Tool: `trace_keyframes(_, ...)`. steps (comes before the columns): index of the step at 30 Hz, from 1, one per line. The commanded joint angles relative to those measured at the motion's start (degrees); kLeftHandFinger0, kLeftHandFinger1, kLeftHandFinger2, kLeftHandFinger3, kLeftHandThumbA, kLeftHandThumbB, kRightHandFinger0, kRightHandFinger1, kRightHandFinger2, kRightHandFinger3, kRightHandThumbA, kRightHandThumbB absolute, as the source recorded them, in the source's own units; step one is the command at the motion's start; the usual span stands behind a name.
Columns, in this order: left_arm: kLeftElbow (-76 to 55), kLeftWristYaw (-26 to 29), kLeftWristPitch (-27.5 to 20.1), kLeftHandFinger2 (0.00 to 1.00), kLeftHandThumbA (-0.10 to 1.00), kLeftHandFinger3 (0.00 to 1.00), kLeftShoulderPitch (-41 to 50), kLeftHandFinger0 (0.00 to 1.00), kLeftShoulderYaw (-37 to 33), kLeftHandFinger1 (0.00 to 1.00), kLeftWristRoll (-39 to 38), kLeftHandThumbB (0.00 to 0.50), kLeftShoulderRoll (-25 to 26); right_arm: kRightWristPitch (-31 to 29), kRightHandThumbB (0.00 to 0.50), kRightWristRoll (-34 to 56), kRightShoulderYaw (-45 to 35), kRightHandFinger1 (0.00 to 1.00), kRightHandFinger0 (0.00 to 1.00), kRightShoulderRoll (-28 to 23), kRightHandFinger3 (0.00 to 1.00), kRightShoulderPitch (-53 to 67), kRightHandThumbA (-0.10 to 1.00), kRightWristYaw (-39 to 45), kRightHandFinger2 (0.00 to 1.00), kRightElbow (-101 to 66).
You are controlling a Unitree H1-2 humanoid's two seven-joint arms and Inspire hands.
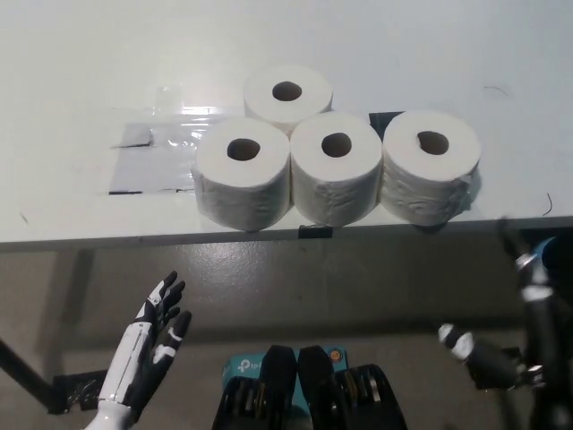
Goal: A few rolls of toilet paper are kept infront of the robot and the robot uses its right hand to lift one of the rolls and and places it on top of the other rolls to stack it.
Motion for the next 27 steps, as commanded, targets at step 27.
trace_keyframes(27, -4.2, -0.81, -1.27, 1.0, 0.93, 1.0, -1.21, 1.0, 1.23, 1.0, -0.31, 0.216, 0.68, 32.48, 0.378, -10.75, 25.36, 1.0, 1.0, -24.7, 1.0, -84.62, 0.88, 47.25, 1.0, 61.96)
